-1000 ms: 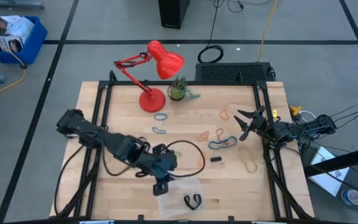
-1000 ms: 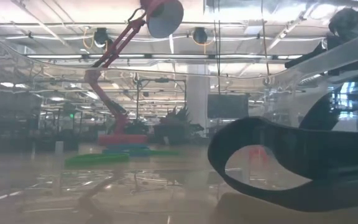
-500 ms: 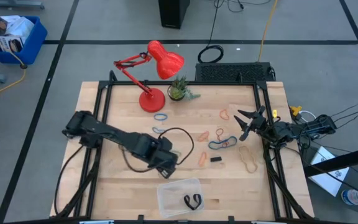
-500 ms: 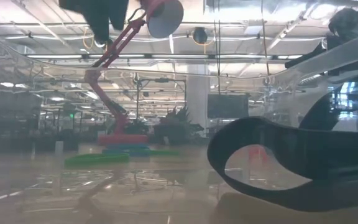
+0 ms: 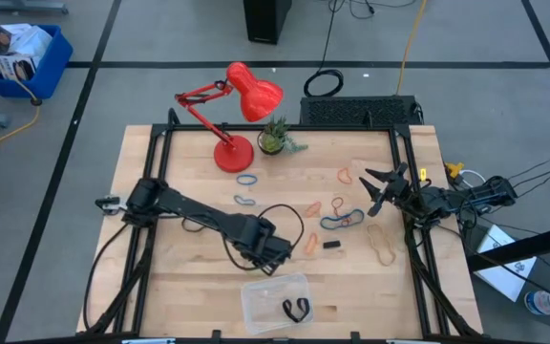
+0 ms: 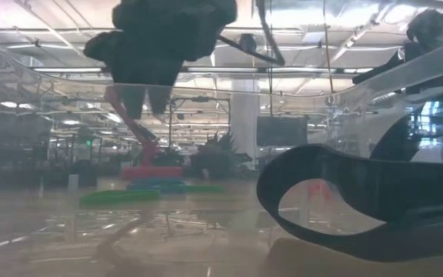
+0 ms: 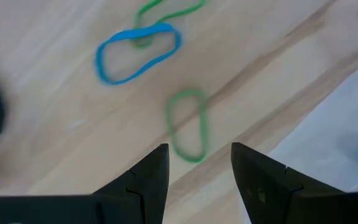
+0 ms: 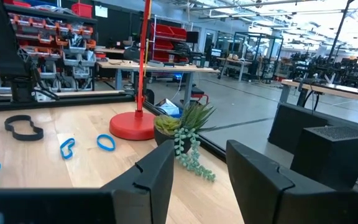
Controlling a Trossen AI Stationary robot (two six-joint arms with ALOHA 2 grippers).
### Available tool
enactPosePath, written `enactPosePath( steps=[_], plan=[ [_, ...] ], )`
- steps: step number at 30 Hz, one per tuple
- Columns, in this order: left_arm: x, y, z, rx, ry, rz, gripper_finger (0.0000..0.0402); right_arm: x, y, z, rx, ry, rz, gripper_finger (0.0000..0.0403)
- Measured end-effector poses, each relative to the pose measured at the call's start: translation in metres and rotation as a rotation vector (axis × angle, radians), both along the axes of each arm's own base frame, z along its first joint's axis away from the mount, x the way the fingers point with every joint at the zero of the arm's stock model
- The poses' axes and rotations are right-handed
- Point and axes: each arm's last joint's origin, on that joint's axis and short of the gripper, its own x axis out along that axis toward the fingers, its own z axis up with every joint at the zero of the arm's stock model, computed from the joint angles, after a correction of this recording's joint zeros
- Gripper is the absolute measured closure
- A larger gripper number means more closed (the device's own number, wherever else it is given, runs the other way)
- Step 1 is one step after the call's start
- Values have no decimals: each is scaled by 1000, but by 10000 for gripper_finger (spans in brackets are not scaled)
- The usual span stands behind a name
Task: Pick and place rubber bands into bin
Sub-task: Put the green rubber band into the transparent bin
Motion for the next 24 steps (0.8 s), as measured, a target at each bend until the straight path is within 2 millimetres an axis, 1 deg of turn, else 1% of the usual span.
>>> enactPosePath(
  steps=[3,13,24],
  plan=[
    [4,-1,-1,-10,-33,-2,222,0,0,0,0,0,0,259],
    [8,-3,0,-12,-83,-30,222,0,0,0,0,0,0,259],
    [5,0,-1,18,-53,-46,222,0,0,0,1,-1,-1,259]
  ],
)
